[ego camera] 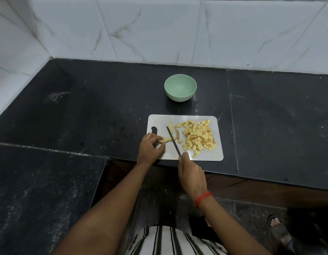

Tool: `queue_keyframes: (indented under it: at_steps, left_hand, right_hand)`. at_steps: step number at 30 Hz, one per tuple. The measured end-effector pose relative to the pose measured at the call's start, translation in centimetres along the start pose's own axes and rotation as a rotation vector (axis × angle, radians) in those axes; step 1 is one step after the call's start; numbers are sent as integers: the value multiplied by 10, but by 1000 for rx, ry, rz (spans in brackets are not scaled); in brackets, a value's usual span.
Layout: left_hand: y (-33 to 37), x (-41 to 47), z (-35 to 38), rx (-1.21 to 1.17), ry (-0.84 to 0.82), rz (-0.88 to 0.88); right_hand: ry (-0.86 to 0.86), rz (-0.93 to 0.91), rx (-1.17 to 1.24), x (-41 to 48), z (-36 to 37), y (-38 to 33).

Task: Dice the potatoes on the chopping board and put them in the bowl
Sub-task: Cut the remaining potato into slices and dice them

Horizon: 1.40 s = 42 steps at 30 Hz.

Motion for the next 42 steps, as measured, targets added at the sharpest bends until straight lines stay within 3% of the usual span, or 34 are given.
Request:
queue_keyframes:
  at_steps: [10,22,30,42]
  left_hand:
    - [4,-1,-1,1,-6,2]
    - [3,-2,1,3,-11,-24]
    - [-2,-1,-1,-20,-1,-18]
    - [0,0,-1,-44,-9,-31]
  right_hand:
    - [-102,-30,-101,45,24,-11]
    - [-207,5,-204,7,20,3]
    - [-82,25,13,-16,7,11]
    - [-144,10,-156,44,25,-16]
Point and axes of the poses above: each hand's wrist, its own x-axis towards the middle knuckle, its own z-axis out of the palm, y = z × x, the point moved 5 cm from there along x, towards the middle knuckle, and after that the axes turned 3 degrees about -y, right-handed, at the moved point
